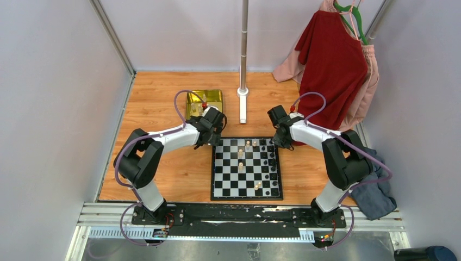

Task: Set up the chess pieces on the board
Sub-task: Move the chessboard to the center of the board.

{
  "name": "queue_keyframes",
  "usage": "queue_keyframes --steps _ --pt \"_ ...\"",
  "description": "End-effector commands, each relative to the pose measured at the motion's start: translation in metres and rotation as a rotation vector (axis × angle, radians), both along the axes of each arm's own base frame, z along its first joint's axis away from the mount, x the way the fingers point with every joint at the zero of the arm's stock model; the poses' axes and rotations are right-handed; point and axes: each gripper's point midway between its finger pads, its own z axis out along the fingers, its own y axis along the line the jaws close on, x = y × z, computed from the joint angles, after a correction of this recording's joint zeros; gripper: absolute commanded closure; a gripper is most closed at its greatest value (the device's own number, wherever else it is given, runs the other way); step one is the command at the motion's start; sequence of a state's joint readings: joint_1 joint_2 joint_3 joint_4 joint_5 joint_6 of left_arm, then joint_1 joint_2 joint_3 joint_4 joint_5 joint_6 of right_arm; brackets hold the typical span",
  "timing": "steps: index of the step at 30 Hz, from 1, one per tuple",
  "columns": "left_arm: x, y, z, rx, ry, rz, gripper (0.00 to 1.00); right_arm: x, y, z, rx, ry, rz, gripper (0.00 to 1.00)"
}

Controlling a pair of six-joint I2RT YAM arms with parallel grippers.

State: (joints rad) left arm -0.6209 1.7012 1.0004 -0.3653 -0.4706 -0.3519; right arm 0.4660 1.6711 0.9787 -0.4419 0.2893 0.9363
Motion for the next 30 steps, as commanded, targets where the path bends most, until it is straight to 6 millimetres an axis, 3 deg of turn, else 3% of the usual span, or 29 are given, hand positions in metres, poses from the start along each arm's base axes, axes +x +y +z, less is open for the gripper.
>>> queue_keyframes --steps 1,13,20,25,30 --pt "0.017 -0.051 0.017 -0.23 -0.048 -0.044 0.0 -0.01 0.046 -0.008 0.195 0.071 0.079 1.0" --pt "0.013 -0.017 0.047 -0.202 -0.117 0.067 0.0 -0.005 0.014 0.023 0.12 0.002 0.101 0.94" --pt "0.007 -0.004 0.066 -0.193 -0.161 0.093 0.0 -0.015 -0.003 0.036 0.075 -0.021 0.097 0.9" --pt "-0.011 0.009 0.072 -0.21 -0.167 0.128 0.0 -0.028 -0.014 0.04 0.061 -0.027 0.091 0.9" --pt "-0.042 0.025 0.061 -0.246 -0.142 0.175 0.0 -0.045 -0.021 0.043 0.06 -0.037 0.103 0.89"
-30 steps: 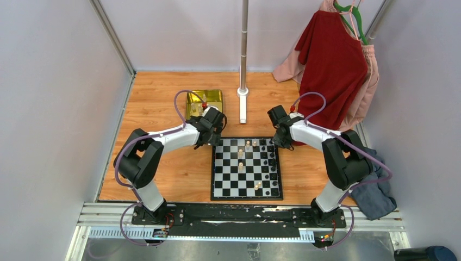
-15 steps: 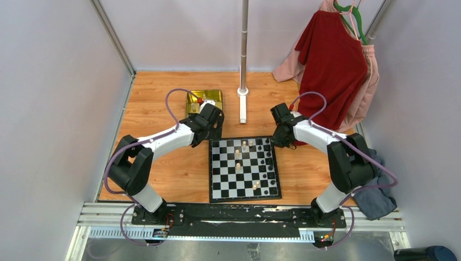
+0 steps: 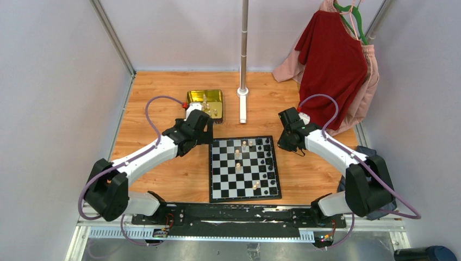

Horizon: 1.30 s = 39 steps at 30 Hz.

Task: Set up the chess pieces on the board
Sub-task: Move the chessboard to the center of the board, then adjust the chessboard at the center of the board.

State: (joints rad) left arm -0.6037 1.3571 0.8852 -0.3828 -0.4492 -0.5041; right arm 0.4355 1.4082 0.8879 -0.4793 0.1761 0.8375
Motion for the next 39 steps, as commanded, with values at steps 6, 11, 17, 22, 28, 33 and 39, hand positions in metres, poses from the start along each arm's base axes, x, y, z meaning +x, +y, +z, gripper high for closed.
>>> queue_keyframes --steps 6,11,17,22,28,33,39 --pt "-0.059 0.022 -0.032 -0.095 0.102 0.087 0.02 -0.04 -0.026 -0.007 -0.045 0.032 0.009 0.87" --pt "-0.079 0.015 -0.05 -0.105 0.143 0.074 0.08 -0.056 -0.028 -0.021 -0.033 0.061 0.019 0.87" --pt "-0.084 0.002 -0.07 -0.087 0.201 0.056 0.14 -0.065 -0.024 -0.032 -0.013 0.083 0.037 0.88" --pt "-0.088 -0.004 -0.085 -0.082 0.253 0.06 0.28 -0.07 -0.023 -0.039 -0.005 0.097 0.047 0.9" --pt "-0.094 -0.005 -0.089 -0.105 0.275 0.072 0.52 -0.075 -0.022 -0.044 0.001 0.11 0.059 0.92" --pt "-0.097 -0.017 -0.089 -0.152 0.296 0.05 0.72 -0.077 -0.021 -0.047 0.007 0.119 0.069 0.95" --pt "-0.105 -0.039 -0.09 -0.19 0.342 0.004 0.88 -0.078 -0.018 -0.05 0.024 0.122 0.075 0.99"
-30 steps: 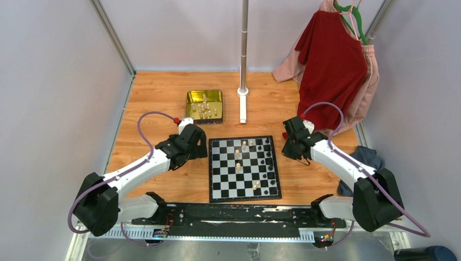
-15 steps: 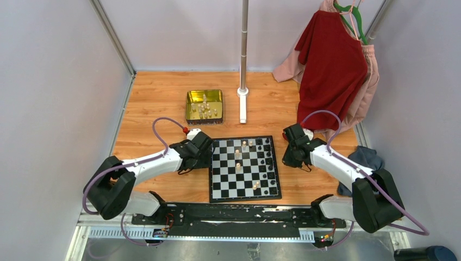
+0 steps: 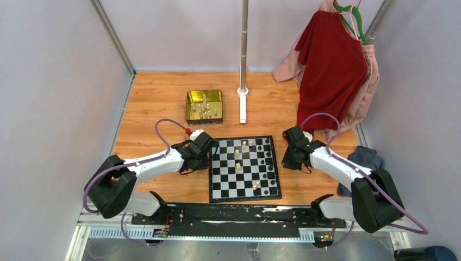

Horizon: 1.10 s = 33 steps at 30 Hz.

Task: Set up the chess pieces on the board
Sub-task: Adjust the chessboard at the center of the board.

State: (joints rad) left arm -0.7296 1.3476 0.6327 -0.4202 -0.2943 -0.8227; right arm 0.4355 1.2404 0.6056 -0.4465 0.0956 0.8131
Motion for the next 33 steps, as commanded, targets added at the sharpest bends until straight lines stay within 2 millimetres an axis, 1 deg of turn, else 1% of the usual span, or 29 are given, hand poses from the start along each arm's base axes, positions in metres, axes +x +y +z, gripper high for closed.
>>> queue_keyframes --steps 1,5,7,11,12,16,21,27,33 --pt "-0.006 -0.027 0.001 -0.079 0.042 -0.036 0.9 -0.006 0.002 -0.006 0.01 0.018 0.019 1.0" --pt "-0.011 -0.046 0.001 -0.126 0.062 -0.067 0.98 -0.005 0.007 -0.007 0.037 0.019 0.027 1.0" --pt "-0.011 -0.053 0.001 -0.141 0.072 -0.08 0.99 -0.004 0.011 -0.008 0.052 0.019 0.032 1.0" --pt "-0.007 -0.06 0.005 -0.15 0.07 -0.092 1.0 -0.002 0.017 -0.009 0.076 0.014 0.038 1.0" --pt "-0.006 -0.062 0.006 -0.153 0.067 -0.093 1.0 -0.003 0.023 -0.009 0.104 0.024 0.049 1.0" --pt "-0.002 -0.065 0.005 -0.151 0.062 -0.093 1.0 0.0 0.032 -0.009 0.14 0.023 0.066 1.0" --pt "0.008 -0.071 0.006 -0.135 0.051 -0.104 1.0 0.006 0.041 -0.008 0.165 0.025 0.081 1.0" --pt "0.022 -0.08 0.01 -0.122 0.032 -0.121 1.0 0.012 0.049 -0.008 0.187 0.026 0.092 1.0" --pt "0.031 -0.087 0.01 -0.122 0.029 -0.127 1.0 0.018 0.055 -0.007 0.199 0.028 0.103 1.0"
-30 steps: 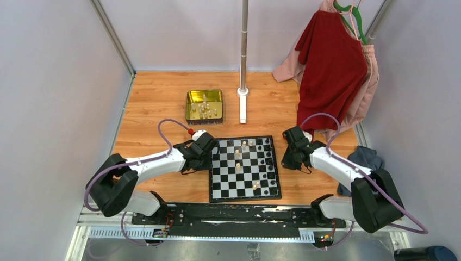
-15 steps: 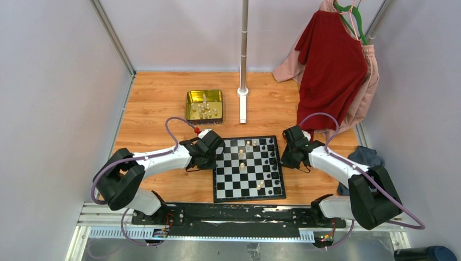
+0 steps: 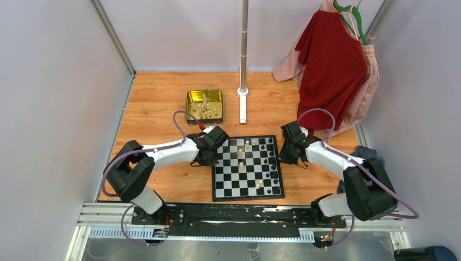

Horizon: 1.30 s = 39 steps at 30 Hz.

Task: Set up the chess pieces on the board
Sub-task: Adjust the chessboard at the center of the board.

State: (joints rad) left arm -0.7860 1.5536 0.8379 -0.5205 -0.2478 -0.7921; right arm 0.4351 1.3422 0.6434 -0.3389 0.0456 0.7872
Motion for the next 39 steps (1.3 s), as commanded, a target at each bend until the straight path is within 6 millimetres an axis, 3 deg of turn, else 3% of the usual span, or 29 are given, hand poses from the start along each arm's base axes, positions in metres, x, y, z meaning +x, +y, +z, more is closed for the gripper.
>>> queue_keyframes --steps 1,23,39 --pt "0.028 -0.051 0.011 -0.179 -0.062 -0.018 1.0 -0.003 0.036 -0.003 0.149 0.053 0.063 1.0" --pt "0.076 -0.068 0.025 -0.207 -0.103 -0.024 1.0 0.019 0.052 -0.002 0.177 0.048 0.09 1.0" --pt "0.107 -0.099 0.046 -0.252 -0.132 -0.073 1.0 0.038 0.059 0.008 0.183 0.023 0.094 1.0"
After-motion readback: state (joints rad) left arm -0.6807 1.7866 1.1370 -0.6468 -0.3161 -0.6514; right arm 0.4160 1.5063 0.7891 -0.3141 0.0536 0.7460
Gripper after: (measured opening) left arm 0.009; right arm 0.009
